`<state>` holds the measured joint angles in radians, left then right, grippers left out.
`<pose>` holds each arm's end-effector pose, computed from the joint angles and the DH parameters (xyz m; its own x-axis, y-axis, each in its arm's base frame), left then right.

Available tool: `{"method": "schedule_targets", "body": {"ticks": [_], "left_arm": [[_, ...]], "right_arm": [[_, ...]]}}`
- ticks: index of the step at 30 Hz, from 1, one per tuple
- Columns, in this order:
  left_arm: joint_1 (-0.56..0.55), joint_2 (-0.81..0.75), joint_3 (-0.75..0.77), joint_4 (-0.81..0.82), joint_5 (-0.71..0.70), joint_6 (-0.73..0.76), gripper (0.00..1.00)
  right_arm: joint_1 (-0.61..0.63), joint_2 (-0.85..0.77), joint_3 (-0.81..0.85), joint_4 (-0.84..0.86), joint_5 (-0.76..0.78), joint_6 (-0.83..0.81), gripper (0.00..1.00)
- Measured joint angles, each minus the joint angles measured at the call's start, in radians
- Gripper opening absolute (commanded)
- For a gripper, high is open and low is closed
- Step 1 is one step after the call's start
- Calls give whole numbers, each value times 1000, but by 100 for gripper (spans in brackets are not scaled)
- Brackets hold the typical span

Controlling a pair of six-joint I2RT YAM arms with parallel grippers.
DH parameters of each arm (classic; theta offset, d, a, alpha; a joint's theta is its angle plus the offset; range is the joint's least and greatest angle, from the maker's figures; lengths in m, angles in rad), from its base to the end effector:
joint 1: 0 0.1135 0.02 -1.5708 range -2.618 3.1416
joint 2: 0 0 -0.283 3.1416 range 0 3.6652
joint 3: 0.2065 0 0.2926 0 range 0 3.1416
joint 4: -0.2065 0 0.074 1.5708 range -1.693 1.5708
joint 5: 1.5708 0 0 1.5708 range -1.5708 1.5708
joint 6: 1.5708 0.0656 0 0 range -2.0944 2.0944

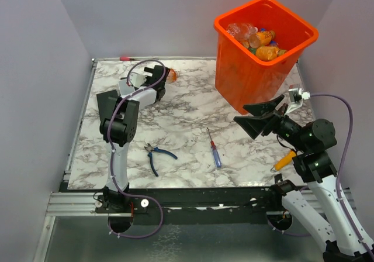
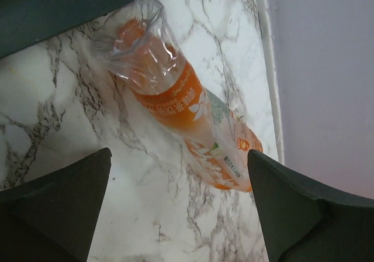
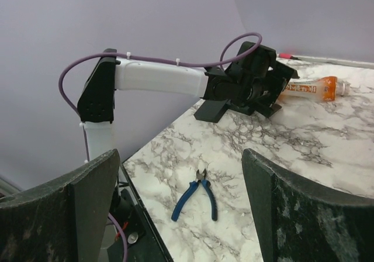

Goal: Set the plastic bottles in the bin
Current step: Pick up the plastic bottle at the center of the board.

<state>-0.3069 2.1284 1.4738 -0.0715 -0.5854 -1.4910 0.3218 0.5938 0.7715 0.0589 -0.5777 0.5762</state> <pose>0.5159 -0.1255 0.1414 0.0911 -0.9005 -0.4253 -0.6422 0.2732 -0.7161 0.1614 0.0916 0.4117 -0.2323 0.4037 -0.8849 -0.7656 0.4852 0.4223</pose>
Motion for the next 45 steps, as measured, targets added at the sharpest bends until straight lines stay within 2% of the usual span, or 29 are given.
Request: {"method": "schedule_targets", "body": {"ticks": [3,11,17,23,27,33,36,41,45], "left_arm": [[7,30,45,-2,-25,-17,98],[20,118,158,10,-50,-21,76],[24,151,159,22,-51,-15,59],[24,151,132,59,-51,9,30],[24,137,81,121,-47,14,21],[24,-37,-86,186,-16,43,17],[24,-187,-201,262,30,74,15],[23,-481,-438,461,187,100,9],[-8,-686,-640,586,269,71,8]], "right_arm": [[0,0,-11,3,-11,10,88],[0,2,-32,-22,-14,-1,88],[0,6,-32,-66,-14,-17,88],[0,11,-24,-95,-10,-32,88],[0,11,-15,-117,-5,-45,88],[0,6,2,-135,-2,-53,88],[0,6,4,-135,-3,-50,87],[0,37,3,-103,-6,-15,87],[18,91,-18,-13,-8,39,89]]}}
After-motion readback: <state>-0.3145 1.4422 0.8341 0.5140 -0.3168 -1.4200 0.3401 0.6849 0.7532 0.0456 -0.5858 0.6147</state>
